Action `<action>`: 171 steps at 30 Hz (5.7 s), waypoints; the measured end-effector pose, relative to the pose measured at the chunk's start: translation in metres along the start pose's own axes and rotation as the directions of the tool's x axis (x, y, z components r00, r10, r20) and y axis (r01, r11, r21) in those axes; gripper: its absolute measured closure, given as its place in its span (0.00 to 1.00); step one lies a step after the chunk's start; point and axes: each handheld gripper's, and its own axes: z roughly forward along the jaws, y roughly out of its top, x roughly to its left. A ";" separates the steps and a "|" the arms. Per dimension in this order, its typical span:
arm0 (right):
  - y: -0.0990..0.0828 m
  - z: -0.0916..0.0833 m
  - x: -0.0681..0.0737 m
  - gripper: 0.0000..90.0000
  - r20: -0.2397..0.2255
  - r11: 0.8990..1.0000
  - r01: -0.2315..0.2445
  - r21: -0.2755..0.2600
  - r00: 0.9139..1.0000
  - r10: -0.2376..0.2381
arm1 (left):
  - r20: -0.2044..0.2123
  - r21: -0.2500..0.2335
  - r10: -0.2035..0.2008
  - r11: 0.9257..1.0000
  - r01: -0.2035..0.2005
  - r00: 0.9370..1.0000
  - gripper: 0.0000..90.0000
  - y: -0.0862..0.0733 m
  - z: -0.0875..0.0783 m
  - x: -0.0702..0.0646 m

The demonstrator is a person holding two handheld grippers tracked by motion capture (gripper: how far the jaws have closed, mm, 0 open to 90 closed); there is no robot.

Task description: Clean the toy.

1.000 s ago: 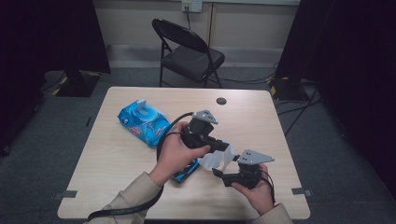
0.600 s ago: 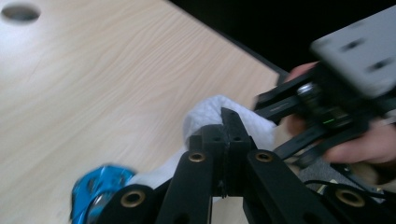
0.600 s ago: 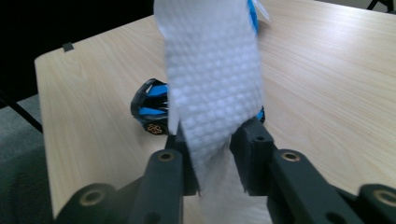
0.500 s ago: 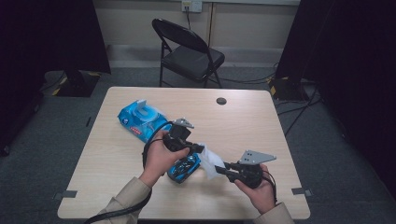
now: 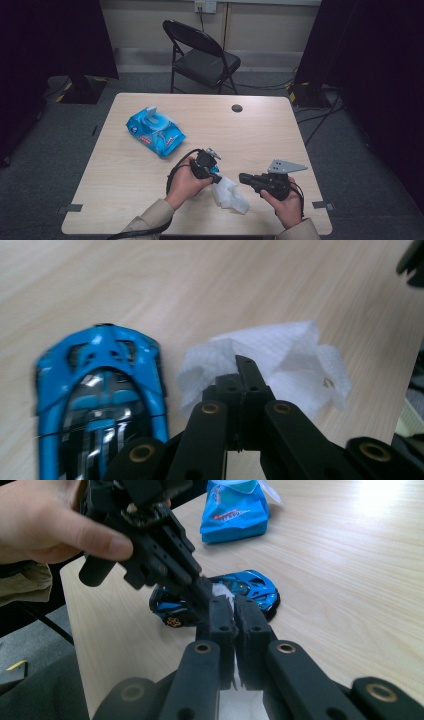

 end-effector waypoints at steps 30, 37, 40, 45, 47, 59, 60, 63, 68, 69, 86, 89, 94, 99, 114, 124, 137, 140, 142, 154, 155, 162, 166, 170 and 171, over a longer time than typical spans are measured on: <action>-0.026 0.040 0.007 0.48 0.115 0.983 0.090 0.162 0.987 -0.109 | -0.041 -0.224 0.122 0.966 -0.128 0.992 0.29 -0.045 -0.048 0.011; -0.027 0.041 0.006 0.46 0.113 0.982 0.096 0.161 0.987 -0.115 | -0.089 -0.239 0.080 0.966 -0.099 0.993 0.24 -0.075 -0.062 0.029; -0.027 0.042 0.006 0.46 0.117 0.982 0.096 0.164 0.986 -0.116 | -0.100 -0.236 0.065 0.968 -0.087 0.993 0.22 -0.087 -0.061 0.034; -0.028 0.044 0.006 0.45 0.113 0.980 0.097 0.171 0.987 -0.117 | -0.113 -0.240 0.049 0.968 -0.075 0.992 0.20 -0.101 -0.051 0.039; -0.029 0.045 0.007 0.45 0.112 0.980 0.095 0.176 0.987 -0.115 | -0.113 -0.237 0.045 0.969 -0.071 0.993 0.19 -0.103 -0.046 0.040; -0.032 0.048 0.007 0.41 0.116 0.972 0.105 0.208 0.985 -0.131 | -0.183 -0.209 0.070 0.972 -0.108 0.981 0.18 -0.110 -0.015 0.035; -0.032 0.048 0.008 0.41 0.114 0.972 0.107 0.208 0.985 -0.132 | -0.193 -0.209 0.071 0.972 -0.112 0.979 0.18 -0.110 -0.013 0.035; -0.031 0.049 0.009 0.42 0.111 0.972 0.114 0.205 0.984 -0.139 | -0.202 -0.228 0.057 0.968 -0.103 0.978 0.21 -0.110 -0.010 0.036; -0.032 0.052 0.012 0.44 0.096 0.969 0.124 0.215 0.984 -0.147 | -0.199 -0.247 0.060 0.963 -0.109 0.978 0.23 -0.111 -0.009 0.037; -0.032 0.053 0.012 0.44 0.091 0.968 0.126 0.217 0.985 -0.148 | -0.194 -0.251 0.054 0.962 -0.103 0.980 0.23 -0.111 -0.010 0.039; -0.023 0.053 0.016 0.61 0.065 0.985 0.080 0.150 0.994 -0.091 | -0.175 -0.252 0.080 0.960 -0.123 0.981 0.27 -0.119 -0.018 0.049; -0.023 0.064 0.019 0.63 0.048 0.977 0.098 0.188 0.993 -0.109 | -0.179 -0.249 0.082 0.960 -0.126 0.980 0.27 -0.119 -0.018 0.048; -0.035 0.083 0.027 0.58 0.032 0.932 0.190 0.309 0.977 -0.210 | -0.180 -0.249 0.083 0.960 -0.128 0.980 0.27 -0.118 -0.017 0.048; -0.032 0.076 0.029 0.53 0.048 0.935 0.195 0.296 0.975 -0.218 | -0.173 -0.249 0.089 0.960 -0.131 0.981 0.27 -0.118 -0.018 0.050; -0.046 0.064 0.018 0.86 0.132 0.938 0.142 0.317 0.973 -0.192 | -0.196 -0.234 0.110 0.960 -0.156 0.974 0.26 -0.117 -0.016 0.048; -0.043 0.068 0.019 0.95 0.150 0.943 0.094 0.319 0.978 -0.148 | -0.208 -0.229 0.111 0.960 -0.159 0.972 0.25 -0.116 -0.015 0.046; -0.044 0.068 0.019 0.94 0.145 0.945 0.102 0.311 0.978 -0.153 | -0.222 -0.231 0.094 0.962 -0.146 0.970 0.25 -0.113 -0.012 0.044; -0.044 0.068 0.018 0.94 0.153 0.948 0.086 0.307 0.979 -0.139 | -0.222 -0.232 0.093 0.962 -0.145 0.971 0.25 -0.113 -0.012 0.044; -0.044 0.069 0.020 0.94 0.164 0.946 0.085 0.312 0.976 -0.142 | -0.222 -0.232 0.093 0.962 -0.145 0.971 0.25 -0.113 -0.012 0.044; -0.008 0.059 0.038 0.97 0.106 0.976 0.079 0.204 0.989 -0.102 | -0.223 -0.234 0.091 0.962 -0.144 0.970 0.26 -0.113 -0.012 0.044; -0.002 0.059 0.040 0.97 0.097 0.980 0.083 0.180 0.990 -0.102 | -0.223 -0.234 0.091 0.962 -0.144 0.971 0.26 -0.113 -0.012 0.044; 0.021 0.097 0.057 0.97 0.032 0.979 0.141 0.147 0.989 -0.147 | -0.223 -0.234 0.091 0.962 -0.144 0.971 0.26 -0.113 -0.012 0.044; 0.013 0.135 0.063 0.97 -0.032 0.969 0.157 0.192 0.988 -0.154 | -0.223 -0.236 0.088 0.961 -0.142 0.971 0.26 -0.113 -0.012 0.044; 0.005 0.154 0.068 0.97 -0.059 0.957 0.186 0.221 0.982 -0.178 | -0.222 -0.236 0.088 0.961 -0.141 0.971 0.26 -0.113 -0.012 0.044; 0.004 0.155 0.067 0.97 -0.064 0.957 0.194 0.213 0.981 -0.185 | -0.222 -0.236 0.088 0.961 -0.141 0.971 0.26 -0.113 -0.012 0.044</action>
